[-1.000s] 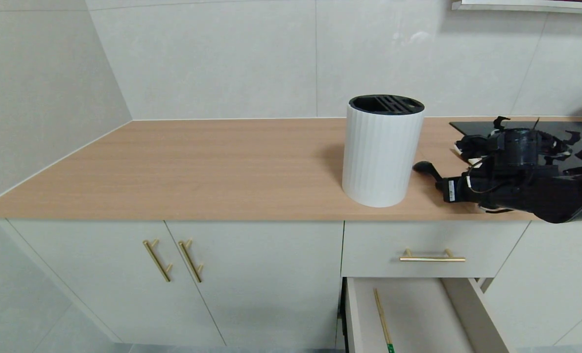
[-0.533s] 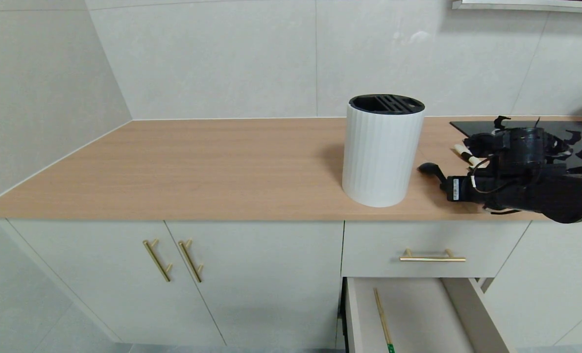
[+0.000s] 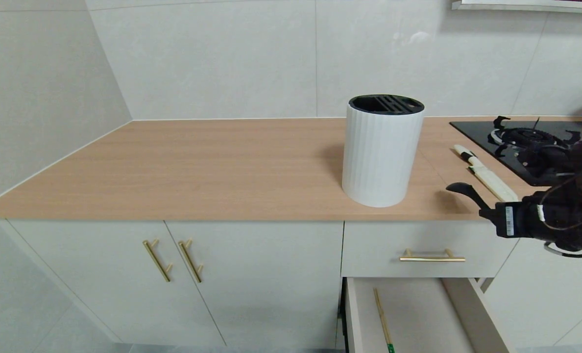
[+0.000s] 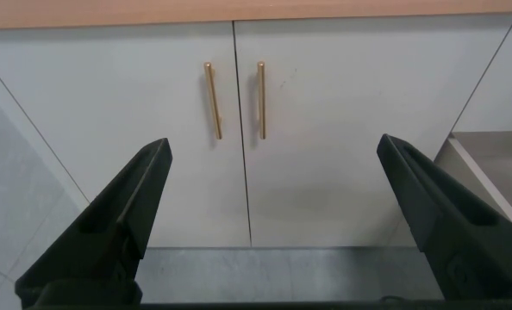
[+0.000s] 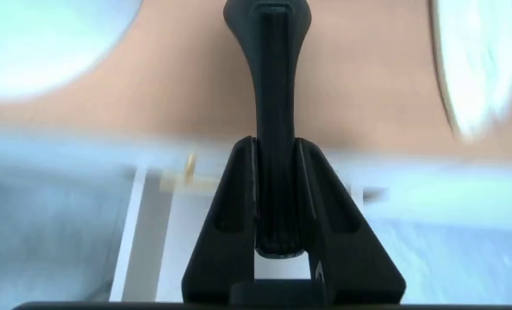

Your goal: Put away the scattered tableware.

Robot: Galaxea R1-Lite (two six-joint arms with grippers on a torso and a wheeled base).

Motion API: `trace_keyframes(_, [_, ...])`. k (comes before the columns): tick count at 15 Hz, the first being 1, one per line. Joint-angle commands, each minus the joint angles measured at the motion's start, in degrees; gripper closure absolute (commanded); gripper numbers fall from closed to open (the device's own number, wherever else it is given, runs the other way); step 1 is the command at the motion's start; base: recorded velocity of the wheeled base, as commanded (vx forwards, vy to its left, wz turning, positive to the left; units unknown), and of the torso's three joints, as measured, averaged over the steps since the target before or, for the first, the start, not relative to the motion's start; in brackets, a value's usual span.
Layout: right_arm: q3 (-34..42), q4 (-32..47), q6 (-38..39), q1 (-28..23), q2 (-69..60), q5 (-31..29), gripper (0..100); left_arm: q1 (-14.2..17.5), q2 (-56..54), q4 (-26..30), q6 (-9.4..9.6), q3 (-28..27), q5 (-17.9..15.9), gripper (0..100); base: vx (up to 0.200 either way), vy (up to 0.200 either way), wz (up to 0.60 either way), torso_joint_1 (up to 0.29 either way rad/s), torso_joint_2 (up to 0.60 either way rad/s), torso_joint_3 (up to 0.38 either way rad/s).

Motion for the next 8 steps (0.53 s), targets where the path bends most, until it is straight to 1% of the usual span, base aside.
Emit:
trace_keyframes(1, [6.25,1.75,-0.23,4.18,-13.08,-0.87,100,-0.07,0.00,0.02,-0.01,0.00,-0.02,0,0.000,0.000,0.00,0.000,0.00,0.000])
trace_keyframes(3, [8.88,4.56,-0.32,5.85,-16.42,-1.31,100,0.02,0.00,0.02,-0.01,0.00,0.07,0,0.000,0.000,0.00,0.000,0.00,0.000])
trace_keyframes(4, [10.29,4.82,-0.49,5.85,-16.16,-0.52,100,0.02,0.00,0.02,-0.01,0.00,-0.02,0,0.000,0.000,0.00,0.000,0.00,0.000])
trace_keyframes(8, [11.26,4.74,-0.49,6.64,-11.76,-1.40,100,-0.07,0.00,0.02,-0.18,0.00,0.07,0,0.000,0.000,0.00,0.000,0.00,0.000])
